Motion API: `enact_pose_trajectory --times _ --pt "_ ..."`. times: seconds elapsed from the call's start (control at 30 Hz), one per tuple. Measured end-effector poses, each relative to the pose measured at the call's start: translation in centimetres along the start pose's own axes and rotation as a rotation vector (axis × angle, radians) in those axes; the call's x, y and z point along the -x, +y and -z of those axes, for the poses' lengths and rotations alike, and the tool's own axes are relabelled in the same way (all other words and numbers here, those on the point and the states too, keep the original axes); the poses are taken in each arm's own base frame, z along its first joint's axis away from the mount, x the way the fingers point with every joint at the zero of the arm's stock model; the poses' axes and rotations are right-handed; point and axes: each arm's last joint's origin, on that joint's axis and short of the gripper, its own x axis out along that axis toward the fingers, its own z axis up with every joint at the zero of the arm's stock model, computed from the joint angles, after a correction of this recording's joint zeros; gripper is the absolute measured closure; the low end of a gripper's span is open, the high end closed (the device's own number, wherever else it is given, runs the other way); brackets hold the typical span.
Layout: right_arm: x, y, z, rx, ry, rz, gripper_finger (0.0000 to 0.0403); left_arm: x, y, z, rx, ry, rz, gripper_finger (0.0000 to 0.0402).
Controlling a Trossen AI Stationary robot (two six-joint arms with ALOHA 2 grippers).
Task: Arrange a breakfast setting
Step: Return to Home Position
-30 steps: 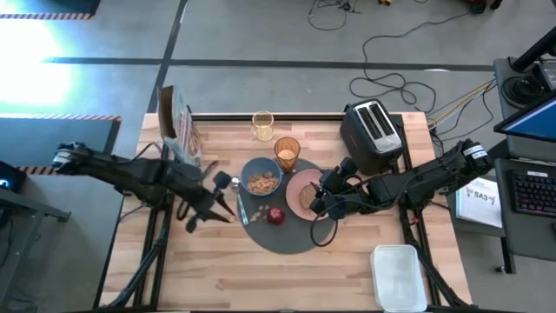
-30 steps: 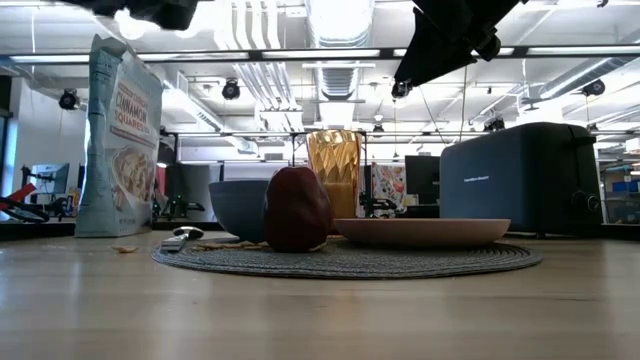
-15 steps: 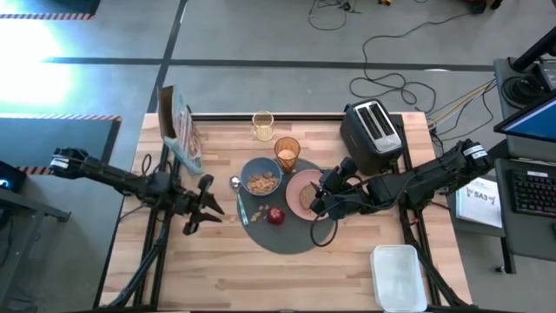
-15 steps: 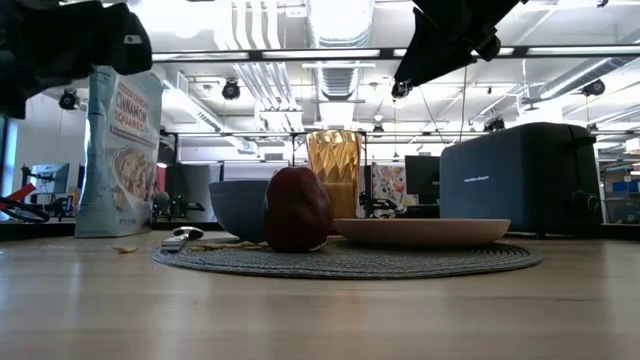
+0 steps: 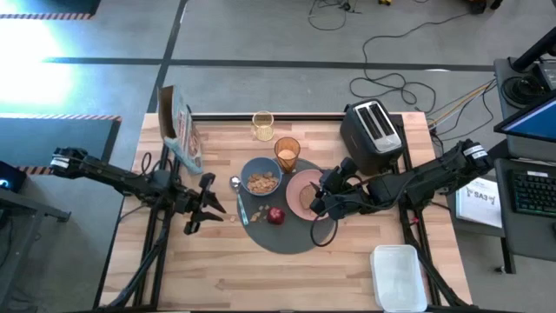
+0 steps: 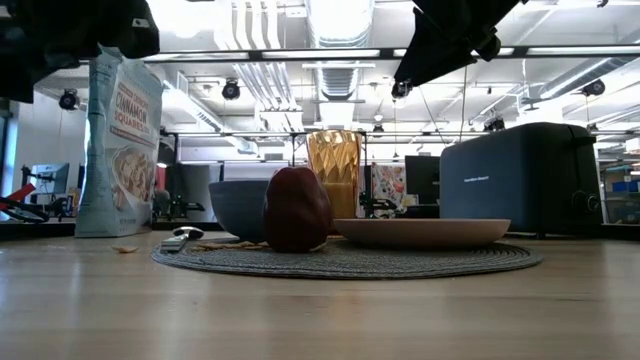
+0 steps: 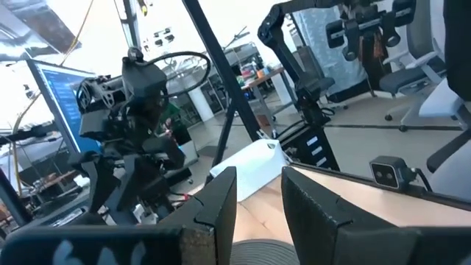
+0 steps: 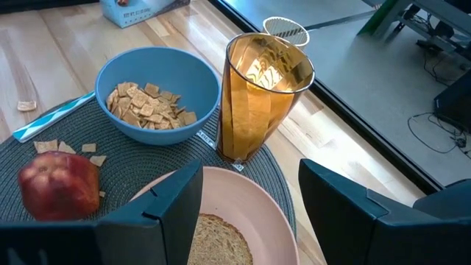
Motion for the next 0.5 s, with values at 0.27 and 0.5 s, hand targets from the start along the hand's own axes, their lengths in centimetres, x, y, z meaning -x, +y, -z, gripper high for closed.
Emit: enact_pose_trajectory --times 0.27,0.5 --pt "0.0 0.0 0.0 0.000 0.000 0.000 0.0188 0.5 -0.4 0.3 0.059 0.057 0.030 0.0310" --pt "0.0 0.0 0.0 0.000 0.000 0.000 0.0188 2.4 -1.5 1.5 0.107 0.177 0.080 0.0310"
